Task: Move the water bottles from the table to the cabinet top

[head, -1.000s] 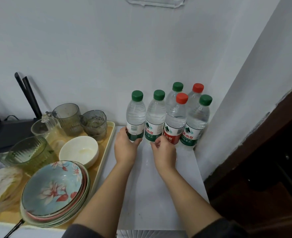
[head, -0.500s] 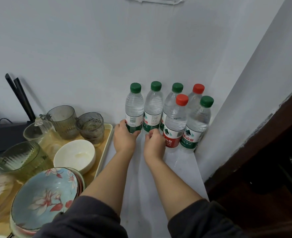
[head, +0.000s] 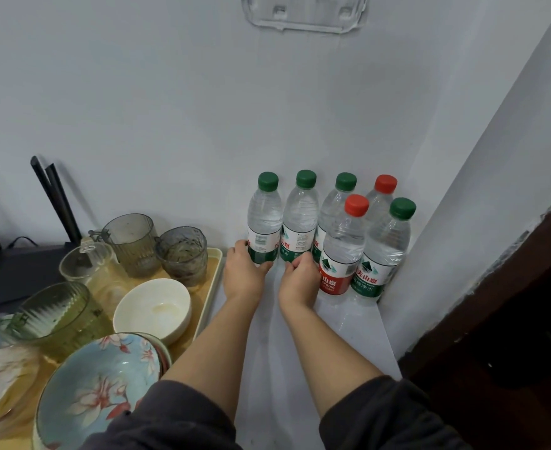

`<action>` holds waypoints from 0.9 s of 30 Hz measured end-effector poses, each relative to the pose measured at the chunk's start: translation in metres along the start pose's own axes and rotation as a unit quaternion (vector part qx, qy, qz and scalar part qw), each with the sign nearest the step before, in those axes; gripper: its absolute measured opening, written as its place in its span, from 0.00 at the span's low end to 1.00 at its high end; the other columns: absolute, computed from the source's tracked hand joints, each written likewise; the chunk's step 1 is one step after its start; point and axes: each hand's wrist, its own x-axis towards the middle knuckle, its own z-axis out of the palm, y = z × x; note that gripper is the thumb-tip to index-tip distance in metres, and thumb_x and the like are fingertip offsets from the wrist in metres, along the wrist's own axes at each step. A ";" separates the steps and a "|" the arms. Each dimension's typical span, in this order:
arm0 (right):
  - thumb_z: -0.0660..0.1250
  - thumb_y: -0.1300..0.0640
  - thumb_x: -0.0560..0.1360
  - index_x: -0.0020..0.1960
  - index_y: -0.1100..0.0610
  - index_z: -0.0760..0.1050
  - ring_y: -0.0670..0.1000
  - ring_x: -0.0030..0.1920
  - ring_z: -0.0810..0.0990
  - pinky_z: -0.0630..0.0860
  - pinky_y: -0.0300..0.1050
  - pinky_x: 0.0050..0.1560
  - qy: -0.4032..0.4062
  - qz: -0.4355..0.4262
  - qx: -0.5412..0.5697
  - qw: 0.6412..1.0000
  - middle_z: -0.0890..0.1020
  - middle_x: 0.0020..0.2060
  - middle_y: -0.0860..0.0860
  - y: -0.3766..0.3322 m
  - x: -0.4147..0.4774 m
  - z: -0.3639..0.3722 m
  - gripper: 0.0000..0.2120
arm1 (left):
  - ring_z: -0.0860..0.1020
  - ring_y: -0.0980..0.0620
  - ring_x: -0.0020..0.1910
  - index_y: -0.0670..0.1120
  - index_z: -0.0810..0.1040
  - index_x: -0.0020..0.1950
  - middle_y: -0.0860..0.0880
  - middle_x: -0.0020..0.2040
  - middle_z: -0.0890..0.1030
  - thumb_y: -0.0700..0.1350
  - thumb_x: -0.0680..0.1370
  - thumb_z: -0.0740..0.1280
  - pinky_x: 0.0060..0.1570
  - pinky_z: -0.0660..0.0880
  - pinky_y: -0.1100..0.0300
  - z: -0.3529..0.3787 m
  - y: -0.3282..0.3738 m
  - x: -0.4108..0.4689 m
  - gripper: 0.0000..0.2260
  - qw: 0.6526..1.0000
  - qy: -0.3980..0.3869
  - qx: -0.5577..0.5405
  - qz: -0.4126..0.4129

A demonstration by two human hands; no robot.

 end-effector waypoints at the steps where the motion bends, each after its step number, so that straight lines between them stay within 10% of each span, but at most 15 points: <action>1: 0.66 0.65 0.76 0.41 0.58 0.66 0.54 0.43 0.71 0.64 0.43 0.42 0.003 0.003 0.002 1.000 0.78 0.44 0.59 -0.001 -0.001 0.000 0.10 | 0.77 0.45 0.53 0.42 0.73 0.57 0.44 0.54 0.77 0.44 0.69 0.77 0.48 0.72 0.55 0.000 0.000 0.000 0.20 1.000 -0.002 0.001 -0.001; 10: 0.66 0.65 0.77 0.44 0.58 0.67 0.60 0.50 0.76 0.64 0.44 0.43 -0.019 0.003 -0.014 1.000 0.78 0.47 0.60 -0.004 -0.005 -0.005 0.08 | 0.77 0.44 0.55 0.42 0.72 0.59 0.43 0.57 0.76 0.44 0.70 0.77 0.50 0.72 0.53 -0.007 0.002 0.005 0.22 0.999 -0.042 0.022 -0.012; 17: 0.65 0.54 0.79 0.63 0.57 0.69 0.57 0.59 0.75 0.73 0.51 0.54 -0.149 -0.115 -0.190 0.964 0.74 0.61 0.55 0.013 -0.037 -0.053 0.15 | 0.66 0.42 0.70 0.42 0.63 0.70 0.42 0.69 0.68 0.51 0.75 0.70 0.65 0.68 0.51 -0.031 0.009 -0.037 0.29 0.970 -0.091 0.224 -0.017; 27: 0.54 0.39 0.80 0.79 0.49 0.50 0.56 0.79 0.49 0.47 0.60 0.76 -0.255 -0.230 -0.373 0.862 0.54 0.79 0.53 0.047 -0.094 -0.135 0.32 | 0.48 0.42 0.79 0.47 0.53 0.79 0.43 0.79 0.53 0.61 0.80 0.51 0.76 0.44 0.48 -0.084 0.000 -0.183 0.32 0.930 -0.122 0.314 0.146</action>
